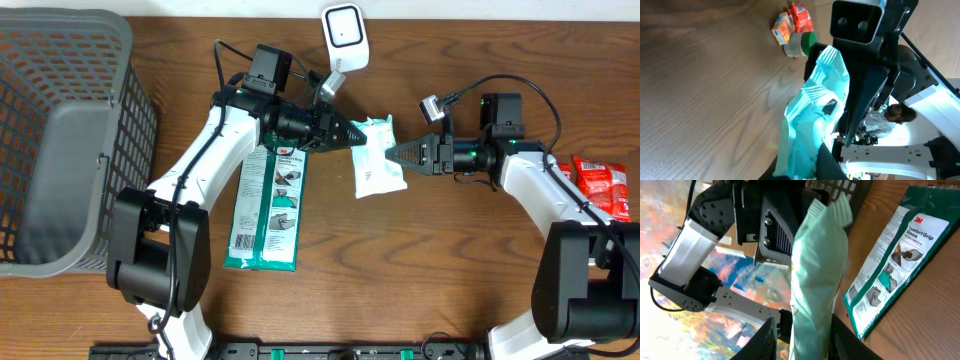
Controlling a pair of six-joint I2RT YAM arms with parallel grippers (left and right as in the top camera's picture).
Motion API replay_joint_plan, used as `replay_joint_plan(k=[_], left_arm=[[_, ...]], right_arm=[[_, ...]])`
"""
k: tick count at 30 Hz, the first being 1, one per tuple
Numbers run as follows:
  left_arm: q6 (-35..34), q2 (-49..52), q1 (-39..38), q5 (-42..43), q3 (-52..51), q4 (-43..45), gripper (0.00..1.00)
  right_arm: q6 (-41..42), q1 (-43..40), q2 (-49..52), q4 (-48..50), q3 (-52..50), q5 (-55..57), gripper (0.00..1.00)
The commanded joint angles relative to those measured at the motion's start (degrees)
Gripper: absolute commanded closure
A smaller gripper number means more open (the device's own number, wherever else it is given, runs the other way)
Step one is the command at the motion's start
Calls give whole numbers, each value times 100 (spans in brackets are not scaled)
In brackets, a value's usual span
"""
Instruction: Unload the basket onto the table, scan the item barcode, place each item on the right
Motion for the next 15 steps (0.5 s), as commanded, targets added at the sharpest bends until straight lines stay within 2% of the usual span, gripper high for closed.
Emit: replay_joint_plan(k=[1,11,15], left_arm=[[-7,-85,7,83,61,-160,92],[17,-85,-4,87,61,-505,92],[90,-85,-4,90,61,-625,92]], right_arm=[[-155,39,-140,15,7,-192,71],[-195,127,-140,-17,7,-181,72],[-448,271,-140,-345,7,50,72]])
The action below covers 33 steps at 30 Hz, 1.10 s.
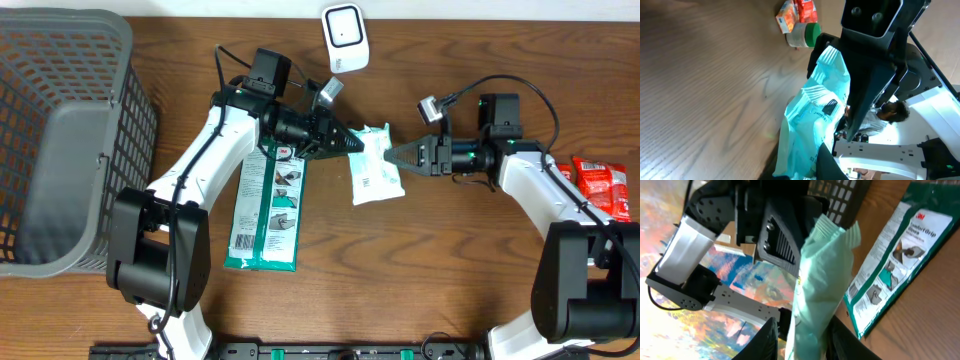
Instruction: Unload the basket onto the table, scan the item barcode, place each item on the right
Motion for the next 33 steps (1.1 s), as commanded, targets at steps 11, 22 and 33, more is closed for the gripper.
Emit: replay_joint_plan(k=[11,22,33], left_arm=[[905,-85,2,81,61,-935,92],[1268,-85,236,83,61,-1401,92],[1346,-85,157,79,61,-1491,92]], right_arm=[[-791,249,-140,-960,7,557,72],[-960,254,-142,-1067,7,511,72],[-966,693,-140,-999,7,361,74]])
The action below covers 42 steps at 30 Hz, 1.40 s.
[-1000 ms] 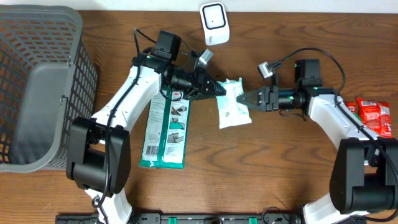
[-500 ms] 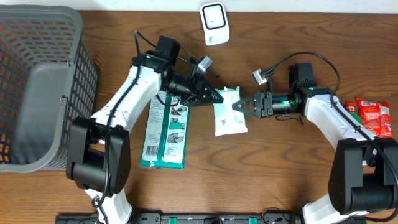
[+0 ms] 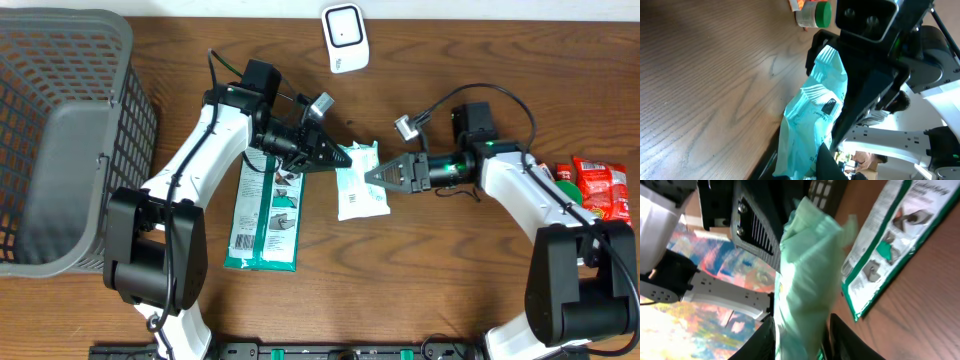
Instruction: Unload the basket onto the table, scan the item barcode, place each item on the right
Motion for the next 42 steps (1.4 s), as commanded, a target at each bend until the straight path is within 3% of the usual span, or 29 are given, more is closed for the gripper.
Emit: replay_joint_plan(k=[1,3,7,11,19,25,30,33,36,37,42], left_arm=[[122,-85,-33,118,61,-33,92],[122,-85,-39,118,61,-33,92],[122,-85,-39,72,61,-37,92],[122,-85,-46,-236,61,-118,92],[144,-85,-50,-444,61,-208,92],[144,-85,-50,-444,61,-201,92],[142,-85,-50,-442,61,-155,92],[142,-85,-50,-442,61,-57,84],[142,-85,-50,-442,61,118,48],[140,-85,-50,-442,61,214,40],[48,-85,26,-533,107,542,26]], right_arm=[[-166,120,-138,70,7,-199,77],[-166,118,-138,92,7,-199,85],[-166,107,-138,136,7,-201,87],[-164,107,-138,339,7,-341,79],[-55,107,-138,750,7,-520,80],[-52,105,-136,946,7,-474,73],[-55,105,-136,946,7,-256,93],[-61,103,-138,949,7,-48,94],[-94,105,-136,949,7,315,98],[-133,107,-136,946,7,407,99],[-205,109,-138,962,7,1019,99]])
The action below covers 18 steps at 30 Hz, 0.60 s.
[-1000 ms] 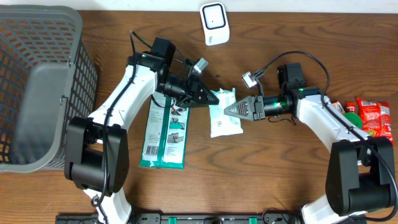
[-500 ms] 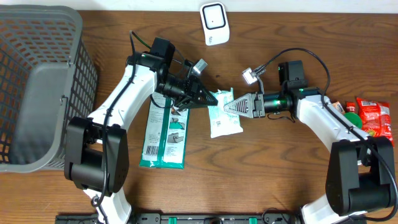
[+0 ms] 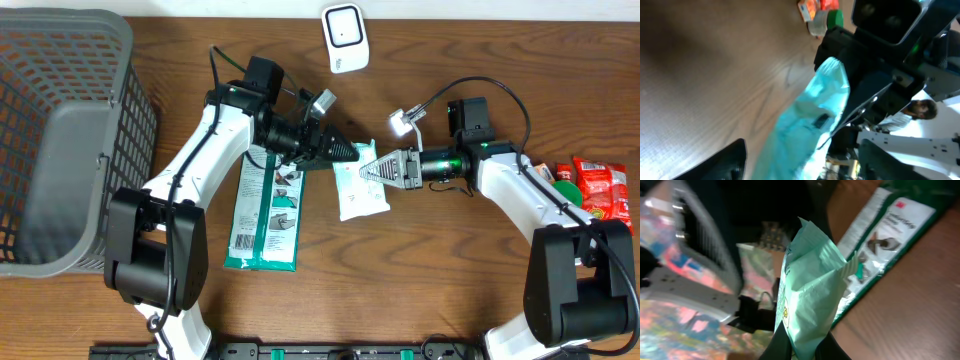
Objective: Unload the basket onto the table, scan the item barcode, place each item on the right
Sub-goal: 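Release with the left gripper and raise the packet to the scanner with the right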
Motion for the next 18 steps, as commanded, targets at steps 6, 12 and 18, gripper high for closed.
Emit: replay_joint_plan(k=[6,12,18], left_arm=[[-247,-402,474,-1843,632,-496,23],[-1141,-1506,531,-5016,785,-870,23],[-1681,-2551,772,-6953,815,-925,23]], right_arm=[[-146,20,-448,-396,232,1952,99],[-35,173,-1237,-1207,619,4336,99],[146,487,-1521,-2293,1768,5836,99]])
